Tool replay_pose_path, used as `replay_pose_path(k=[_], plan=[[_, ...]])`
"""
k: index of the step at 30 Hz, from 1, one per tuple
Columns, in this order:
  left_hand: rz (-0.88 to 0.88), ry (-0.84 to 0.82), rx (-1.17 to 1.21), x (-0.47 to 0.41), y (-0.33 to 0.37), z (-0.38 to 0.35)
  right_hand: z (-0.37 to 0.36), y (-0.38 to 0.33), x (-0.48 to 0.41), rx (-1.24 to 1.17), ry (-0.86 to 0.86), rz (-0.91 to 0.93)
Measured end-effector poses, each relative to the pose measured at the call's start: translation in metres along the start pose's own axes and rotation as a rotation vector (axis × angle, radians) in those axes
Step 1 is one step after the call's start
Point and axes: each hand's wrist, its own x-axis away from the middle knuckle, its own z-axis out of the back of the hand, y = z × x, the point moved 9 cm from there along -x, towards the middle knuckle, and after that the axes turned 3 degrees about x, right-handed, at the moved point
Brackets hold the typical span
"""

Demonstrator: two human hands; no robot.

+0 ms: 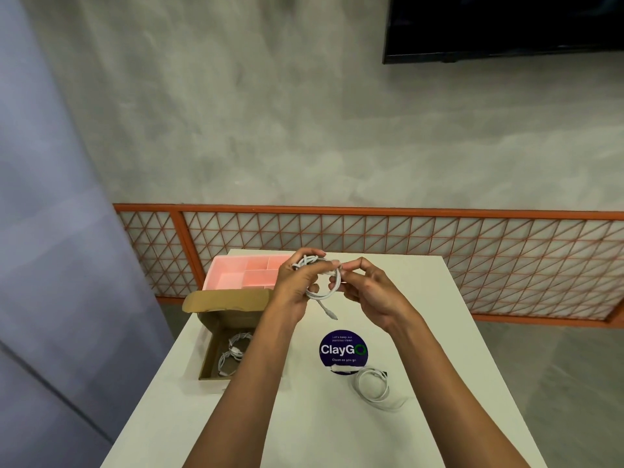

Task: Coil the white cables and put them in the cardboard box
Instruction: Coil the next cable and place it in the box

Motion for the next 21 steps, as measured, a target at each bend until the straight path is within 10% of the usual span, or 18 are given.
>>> replay_pose_path(k=[7, 21], plan=[[0.202, -0.103, 0.371, 0.001, -0.013, -0.012, -0.006, 0.003, 0.001, 0.005, -0.087, -0.040], [-0.061, -0.147, 0.123, 0.002, 0.010, -0.009, -0.016, -0.011, 0.011, -0.031, -0.100, 0.061]])
